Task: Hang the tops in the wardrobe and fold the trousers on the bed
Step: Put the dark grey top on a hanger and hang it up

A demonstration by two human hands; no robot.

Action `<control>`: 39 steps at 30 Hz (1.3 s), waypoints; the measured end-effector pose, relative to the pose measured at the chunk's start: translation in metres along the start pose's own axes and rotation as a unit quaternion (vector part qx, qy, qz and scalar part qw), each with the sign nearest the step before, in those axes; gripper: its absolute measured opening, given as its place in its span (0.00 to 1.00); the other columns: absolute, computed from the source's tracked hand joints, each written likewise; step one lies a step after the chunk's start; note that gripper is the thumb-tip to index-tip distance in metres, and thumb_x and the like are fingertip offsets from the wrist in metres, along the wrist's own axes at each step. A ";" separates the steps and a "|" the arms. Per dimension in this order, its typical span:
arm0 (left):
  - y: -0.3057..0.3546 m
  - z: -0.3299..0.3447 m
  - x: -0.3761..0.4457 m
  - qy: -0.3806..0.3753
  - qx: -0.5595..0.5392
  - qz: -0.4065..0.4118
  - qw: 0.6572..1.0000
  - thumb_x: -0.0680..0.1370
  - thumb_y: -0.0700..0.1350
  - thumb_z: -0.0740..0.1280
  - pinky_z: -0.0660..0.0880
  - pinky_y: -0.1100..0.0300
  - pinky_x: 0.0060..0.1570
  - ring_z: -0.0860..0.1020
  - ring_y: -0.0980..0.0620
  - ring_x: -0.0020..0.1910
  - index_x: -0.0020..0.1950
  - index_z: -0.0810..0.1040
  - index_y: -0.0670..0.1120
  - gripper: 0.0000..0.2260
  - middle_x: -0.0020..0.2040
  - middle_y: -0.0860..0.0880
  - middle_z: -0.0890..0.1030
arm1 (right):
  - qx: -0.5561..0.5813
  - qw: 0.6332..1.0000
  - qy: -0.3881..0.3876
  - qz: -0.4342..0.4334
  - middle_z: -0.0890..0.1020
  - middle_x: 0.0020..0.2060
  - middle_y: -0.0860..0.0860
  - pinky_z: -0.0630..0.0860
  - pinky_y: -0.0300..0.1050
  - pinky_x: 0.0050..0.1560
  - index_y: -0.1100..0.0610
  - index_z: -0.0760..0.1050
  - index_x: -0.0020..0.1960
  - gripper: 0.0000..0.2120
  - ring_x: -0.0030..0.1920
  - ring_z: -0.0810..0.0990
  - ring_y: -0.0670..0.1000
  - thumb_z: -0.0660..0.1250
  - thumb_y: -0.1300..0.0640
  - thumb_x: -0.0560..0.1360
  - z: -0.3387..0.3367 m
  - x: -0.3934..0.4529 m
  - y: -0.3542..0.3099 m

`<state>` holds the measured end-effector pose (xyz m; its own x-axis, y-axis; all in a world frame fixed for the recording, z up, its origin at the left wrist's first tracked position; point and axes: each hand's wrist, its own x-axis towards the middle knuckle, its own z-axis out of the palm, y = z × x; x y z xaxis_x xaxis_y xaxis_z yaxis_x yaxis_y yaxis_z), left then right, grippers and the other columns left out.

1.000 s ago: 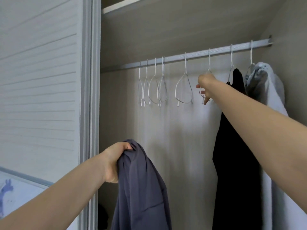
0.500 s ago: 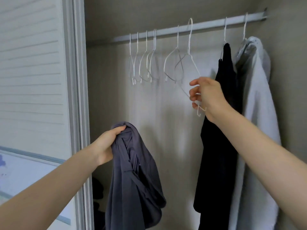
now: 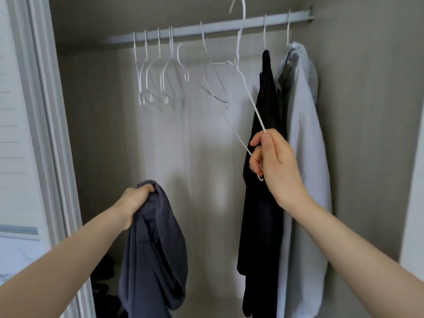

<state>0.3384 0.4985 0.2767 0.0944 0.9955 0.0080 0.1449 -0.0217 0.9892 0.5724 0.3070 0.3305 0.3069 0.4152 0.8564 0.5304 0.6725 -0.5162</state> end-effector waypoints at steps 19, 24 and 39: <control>0.019 -0.028 0.007 -0.067 -0.077 -0.058 0.993 0.80 0.48 0.60 0.75 0.52 0.44 0.78 0.42 0.45 0.52 0.78 0.40 0.12 0.48 0.40 0.81 | -0.004 0.959 -0.084 0.272 0.65 0.20 0.50 0.65 0.44 0.29 0.58 0.69 0.44 0.11 0.19 0.59 0.48 0.51 0.59 0.80 -0.014 -0.012 -0.037; 0.011 -0.045 0.014 -0.091 -0.114 -0.020 0.989 0.81 0.53 0.61 0.77 0.49 0.46 0.81 0.42 0.50 0.56 0.80 0.43 0.16 0.51 0.41 0.84 | 0.107 0.913 -0.158 0.359 0.57 0.23 0.49 0.73 0.50 0.37 0.56 0.70 0.44 0.10 0.22 0.53 0.48 0.54 0.56 0.80 -0.036 -0.017 -0.061; -0.002 -0.047 0.022 -0.074 0.002 0.053 0.996 0.79 0.51 0.66 0.78 0.52 0.51 0.82 0.43 0.53 0.61 0.78 0.39 0.17 0.53 0.39 0.84 | 0.063 0.869 -0.338 0.357 0.54 0.24 0.49 0.71 0.52 0.38 0.57 0.70 0.39 0.17 0.22 0.51 0.46 0.53 0.53 0.83 -0.034 -0.042 -0.059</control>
<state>0.2942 0.5243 0.2817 0.2542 0.9629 0.0909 0.1300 -0.1271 0.9833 0.5553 0.2291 0.3258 -0.0338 0.9901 0.1362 0.2915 0.1401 -0.9462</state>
